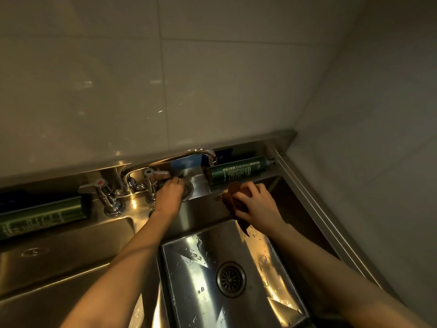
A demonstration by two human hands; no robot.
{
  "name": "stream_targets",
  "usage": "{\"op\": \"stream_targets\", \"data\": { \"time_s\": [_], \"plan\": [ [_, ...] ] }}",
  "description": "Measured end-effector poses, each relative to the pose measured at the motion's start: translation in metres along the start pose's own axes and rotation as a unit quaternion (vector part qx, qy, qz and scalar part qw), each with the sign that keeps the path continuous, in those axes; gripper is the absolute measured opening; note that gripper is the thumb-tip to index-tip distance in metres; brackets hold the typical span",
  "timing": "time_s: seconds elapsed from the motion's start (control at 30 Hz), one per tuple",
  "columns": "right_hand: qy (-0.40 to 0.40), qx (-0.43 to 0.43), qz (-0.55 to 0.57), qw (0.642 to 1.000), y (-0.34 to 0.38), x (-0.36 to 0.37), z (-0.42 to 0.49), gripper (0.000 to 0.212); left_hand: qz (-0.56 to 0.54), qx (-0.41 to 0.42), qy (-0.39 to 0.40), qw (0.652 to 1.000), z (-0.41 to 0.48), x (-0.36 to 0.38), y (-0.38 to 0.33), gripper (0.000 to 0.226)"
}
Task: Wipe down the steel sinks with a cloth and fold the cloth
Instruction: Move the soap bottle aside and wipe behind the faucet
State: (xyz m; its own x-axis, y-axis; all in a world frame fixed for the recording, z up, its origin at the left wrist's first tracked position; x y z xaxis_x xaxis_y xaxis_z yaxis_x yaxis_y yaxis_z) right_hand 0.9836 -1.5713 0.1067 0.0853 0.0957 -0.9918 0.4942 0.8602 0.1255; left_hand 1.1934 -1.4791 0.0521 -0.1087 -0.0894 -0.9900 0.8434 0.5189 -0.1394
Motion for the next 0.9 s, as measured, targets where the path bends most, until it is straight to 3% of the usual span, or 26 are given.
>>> {"op": "stream_targets", "data": {
  "time_s": [0.17, 0.23, 0.33, 0.53, 0.7, 0.9],
  "plan": [
    [0.001, 0.003, 0.002, 1.0, -0.023, -0.004, 0.004, 0.043, -0.07, 0.065, -0.105, 0.99, -0.015, -0.001, -0.025, 0.044],
    [-0.001, -0.004, -0.002, 1.0, -0.034, -0.007, 0.008, 0.044, -0.06, 0.11, -0.109, 0.986, -0.018, 0.001, -0.051, 0.053],
    [0.002, -0.007, -0.01, 1.0, -0.059, -0.011, 0.014, 0.044, -0.06, 0.154, -0.114, 0.98, -0.009, 0.002, -0.096, 0.048],
    [-0.001, 0.027, -0.022, 0.999, -0.137, -0.017, 0.008, 0.041, -0.016, 0.127, -0.091, 0.988, 0.04, 0.008, -0.162, 0.062],
    [-0.002, 0.032, -0.013, 0.999, -0.188, -0.015, 0.012, 0.039, 0.042, 0.066, -0.082, 0.994, 0.079, 0.014, -0.178, 0.076],
    [0.002, 0.019, -0.011, 1.0, -0.209, -0.016, 0.028, 0.044, 0.067, 0.035, -0.061, 0.995, 0.101, 0.025, -0.188, 0.062]
  ]
}}
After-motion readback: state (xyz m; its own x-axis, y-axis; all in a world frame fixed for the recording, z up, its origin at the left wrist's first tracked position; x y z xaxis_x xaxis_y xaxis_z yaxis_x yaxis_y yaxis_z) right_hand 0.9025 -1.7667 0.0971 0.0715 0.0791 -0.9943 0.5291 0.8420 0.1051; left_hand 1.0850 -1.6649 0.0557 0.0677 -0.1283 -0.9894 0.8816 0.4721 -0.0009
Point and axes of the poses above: each hand's wrist, its own z-axis towards the middle knuckle, its own x-axis out of the palm, y = z × x, the point moved 5 cm from there along z, towards the middle knuckle, and after that the axes turned 4 degrees about z, right-handed, at the moved point
